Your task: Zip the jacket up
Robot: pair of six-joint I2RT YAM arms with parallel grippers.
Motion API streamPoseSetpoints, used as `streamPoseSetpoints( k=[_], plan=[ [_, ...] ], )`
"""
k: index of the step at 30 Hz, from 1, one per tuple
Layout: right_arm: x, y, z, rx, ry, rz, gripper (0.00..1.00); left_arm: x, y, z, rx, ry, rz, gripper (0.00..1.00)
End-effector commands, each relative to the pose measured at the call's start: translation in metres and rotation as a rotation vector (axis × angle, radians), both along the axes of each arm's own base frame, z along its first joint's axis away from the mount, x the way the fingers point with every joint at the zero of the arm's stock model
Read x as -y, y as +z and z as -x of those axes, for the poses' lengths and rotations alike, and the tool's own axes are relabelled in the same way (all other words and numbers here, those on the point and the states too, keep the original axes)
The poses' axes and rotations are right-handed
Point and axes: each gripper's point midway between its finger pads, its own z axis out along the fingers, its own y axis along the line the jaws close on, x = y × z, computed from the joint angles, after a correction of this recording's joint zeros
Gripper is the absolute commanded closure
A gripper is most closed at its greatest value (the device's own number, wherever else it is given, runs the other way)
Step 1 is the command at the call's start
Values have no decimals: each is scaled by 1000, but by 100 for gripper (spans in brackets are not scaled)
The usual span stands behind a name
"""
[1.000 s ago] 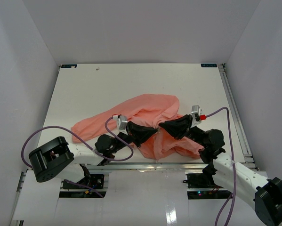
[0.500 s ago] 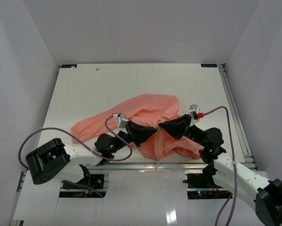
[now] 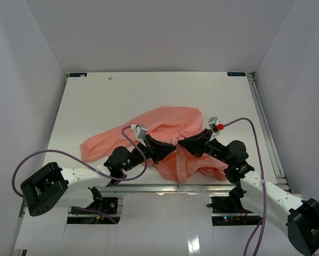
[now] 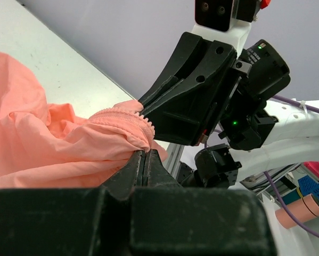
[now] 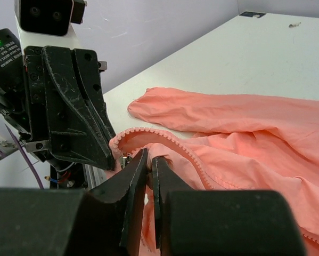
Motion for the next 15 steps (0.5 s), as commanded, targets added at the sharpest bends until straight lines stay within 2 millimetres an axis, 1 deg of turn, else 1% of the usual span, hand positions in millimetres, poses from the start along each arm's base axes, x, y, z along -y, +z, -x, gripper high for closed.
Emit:
streamPoseSetpoints(
  k=[1,4,5,7,10,12,15],
  plan=[
    [5,10,-19,-21,-90,-36,83,-8,0,5,-20,1,17,100],
    [3,4,-19,-44,-76,-32,66,-13,-9,-3,-45,36,3,100],
    [2,2,-19,-50,-76,-28,64,-15,-11,-6,-55,49,1,100],
    [2,-1,-20,-55,-78,-11,61,-20,-17,-12,-82,75,-2,100],
    [3,-11,-23,-79,-92,41,58,-27,-24,-22,-116,106,-11,100],
    [7,-20,-29,-110,-133,96,56,-29,-27,-27,-137,119,-16,100],
    [16,-26,-35,-136,-197,158,52,-31,-32,-32,-158,121,-25,100]
  ],
)
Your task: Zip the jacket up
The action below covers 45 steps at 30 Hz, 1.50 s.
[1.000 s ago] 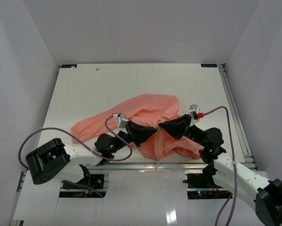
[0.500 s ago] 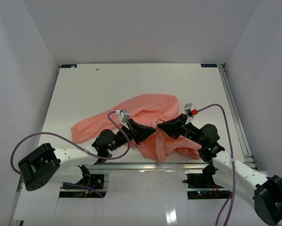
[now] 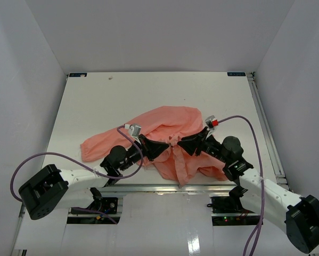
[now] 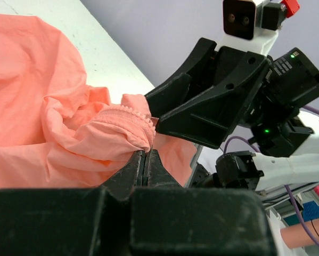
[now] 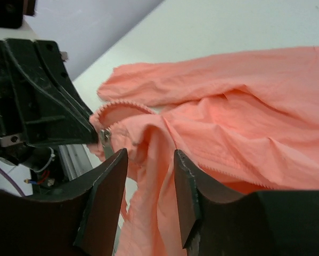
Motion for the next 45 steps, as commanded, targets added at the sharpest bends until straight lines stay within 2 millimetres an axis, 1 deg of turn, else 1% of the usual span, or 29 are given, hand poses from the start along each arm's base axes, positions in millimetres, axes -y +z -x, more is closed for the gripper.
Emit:
streamPoseSetpoints(
  k=[1,6,7,9,11,14,18,21,24,25,27,32,34,36,39,42,45],
  plan=[
    [15,11,-17,5,-116,87,51,-5,-3,-7,-43,17,4,100],
    [34,23,-23,-22,-215,171,42,-3,-9,-12,-63,9,-13,100],
    [38,25,-23,-25,-233,188,41,-2,-10,-12,-68,6,-16,100],
    [41,33,-21,20,-226,217,42,-1,-10,-12,-72,-1,-17,100],
    [36,43,-15,119,-178,240,43,0,-10,-13,-81,-4,-21,100],
    [23,56,-7,286,-91,290,43,0,-11,-15,-101,-2,-28,100],
    [10,63,-5,469,-39,399,42,-1,-11,-16,-121,9,-17,100],
    [1,55,-3,500,-61,480,41,-2,-14,-16,-134,14,-30,100],
    [-9,45,11,530,-31,498,42,-3,-12,-16,-134,17,-30,100],
    [-15,41,20,547,-9,489,42,-4,-11,-16,-135,16,-28,100],
    [-27,27,32,554,26,512,42,-3,-11,-16,-138,14,-31,100],
    [-44,2,35,564,-40,658,43,-2,-7,-13,-138,-1,-23,100],
    [-45,-1,34,567,-66,663,43,-2,-6,-13,-141,-2,-20,100],
    [-42,-6,32,566,-92,672,43,-3,-7,-11,-143,-6,-18,100],
    [-37,-2,31,578,-127,632,42,-4,-6,-10,-144,-9,-18,100],
    [-35,-3,31,584,-137,631,42,-5,-5,-9,-142,-7,-13,100],
    [-36,-2,33,595,-124,608,42,-6,-3,-8,-139,-7,-7,100]
  ],
)
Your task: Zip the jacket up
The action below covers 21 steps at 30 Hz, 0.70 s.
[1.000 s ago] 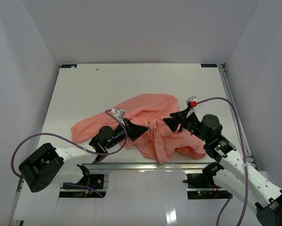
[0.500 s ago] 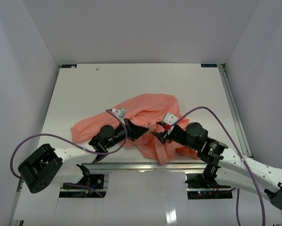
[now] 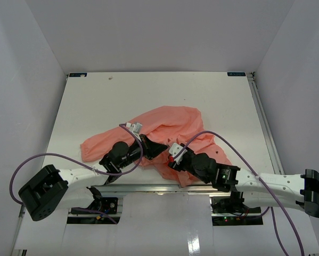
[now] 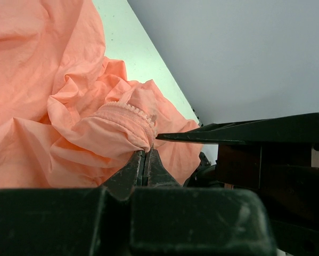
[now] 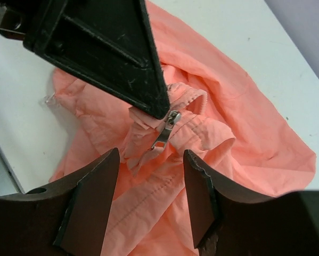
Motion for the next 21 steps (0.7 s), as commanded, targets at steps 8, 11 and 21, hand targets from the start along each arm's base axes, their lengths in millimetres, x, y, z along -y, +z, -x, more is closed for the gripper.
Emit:
streamPoseSetpoints(
  k=[8,11,21],
  plan=[
    [-7,29,-3,62,-4,-109,45,-2,23,1,34,-4,52,100],
    [-8,27,-5,60,-7,-100,46,-1,23,1,33,-8,52,100],
    [-9,16,-13,48,-64,-53,50,-1,25,3,38,-14,58,100]
  ],
)
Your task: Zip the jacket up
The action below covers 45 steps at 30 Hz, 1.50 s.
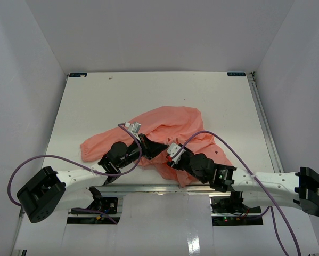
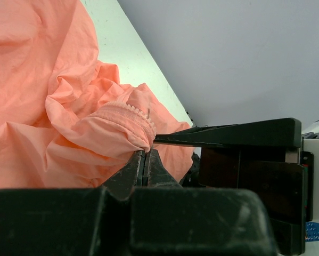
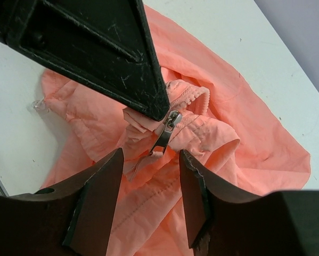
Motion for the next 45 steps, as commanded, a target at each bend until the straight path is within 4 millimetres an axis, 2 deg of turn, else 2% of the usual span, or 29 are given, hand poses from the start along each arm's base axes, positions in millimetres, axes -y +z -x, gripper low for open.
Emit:
streamPoseSetpoints(
  k=[1,6,13,17,26,29,34,45],
  plan=[
    [-5,25,-8,33,-49,-73,52,-1,17,1,31,-10,38,100],
    [-3,31,-10,47,-65,-105,58,-1,15,1,30,-8,38,100],
    [-2,33,-12,59,-78,-123,76,0,16,3,28,-21,48,100],
    [-3,33,-13,60,-77,-124,76,0,17,5,29,-28,55,100],
    [-8,30,-11,56,-61,-128,69,0,19,6,32,-32,63,100],
    [-8,31,-12,60,-66,-137,75,0,19,7,31,-33,65,100],
    [-4,36,-15,69,-91,-145,92,-1,14,5,31,-25,51,100],
    [-6,43,-22,27,-155,-97,92,0,1,1,45,-13,2,100]
  ],
)
